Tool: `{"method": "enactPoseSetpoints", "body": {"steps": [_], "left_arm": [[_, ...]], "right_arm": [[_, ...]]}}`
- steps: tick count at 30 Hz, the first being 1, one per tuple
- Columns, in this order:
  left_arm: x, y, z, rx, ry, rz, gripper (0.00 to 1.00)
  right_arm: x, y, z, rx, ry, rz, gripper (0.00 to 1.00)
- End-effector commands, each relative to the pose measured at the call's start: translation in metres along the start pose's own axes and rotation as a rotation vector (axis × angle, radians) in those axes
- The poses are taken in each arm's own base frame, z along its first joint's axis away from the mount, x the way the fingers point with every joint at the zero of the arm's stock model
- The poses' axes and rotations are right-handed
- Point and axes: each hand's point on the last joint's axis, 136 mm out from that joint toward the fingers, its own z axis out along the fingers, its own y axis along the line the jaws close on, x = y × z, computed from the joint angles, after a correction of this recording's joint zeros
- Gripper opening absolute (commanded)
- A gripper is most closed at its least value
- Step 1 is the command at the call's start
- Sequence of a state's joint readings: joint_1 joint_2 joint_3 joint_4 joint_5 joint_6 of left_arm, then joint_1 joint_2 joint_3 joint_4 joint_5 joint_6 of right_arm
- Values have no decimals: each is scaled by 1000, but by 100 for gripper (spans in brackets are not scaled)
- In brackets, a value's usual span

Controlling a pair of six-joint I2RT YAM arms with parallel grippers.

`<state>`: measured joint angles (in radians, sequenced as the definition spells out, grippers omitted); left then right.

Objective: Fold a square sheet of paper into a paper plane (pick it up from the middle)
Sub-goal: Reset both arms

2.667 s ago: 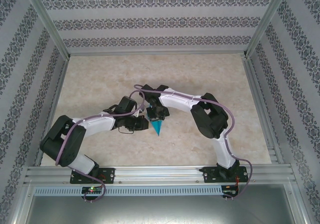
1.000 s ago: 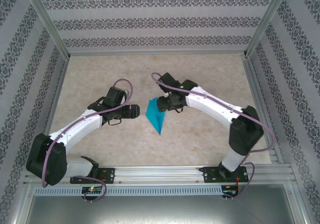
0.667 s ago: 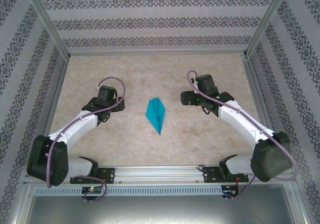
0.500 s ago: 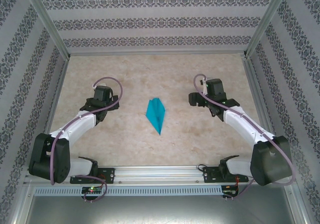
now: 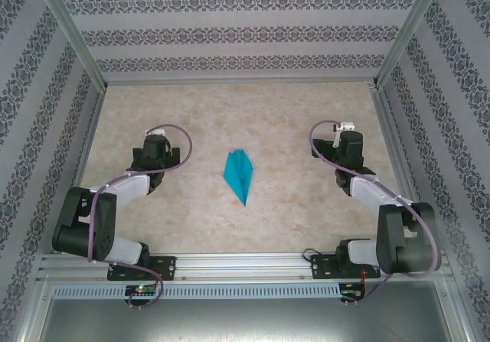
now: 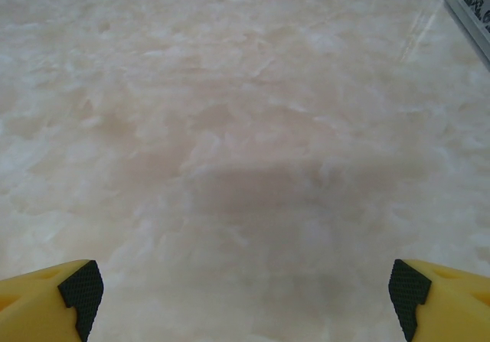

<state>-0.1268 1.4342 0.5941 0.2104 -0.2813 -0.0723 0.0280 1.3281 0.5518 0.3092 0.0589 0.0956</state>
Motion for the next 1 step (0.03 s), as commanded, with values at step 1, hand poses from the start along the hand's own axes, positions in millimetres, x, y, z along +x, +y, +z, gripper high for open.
{"method": "enactPoseSetpoints", "body": {"steps": [1], "left_arm": [[-19,1,3,13,-65,1,100]], "right_arm": [[-21,-2,5,2,-82,-12,98]]}}
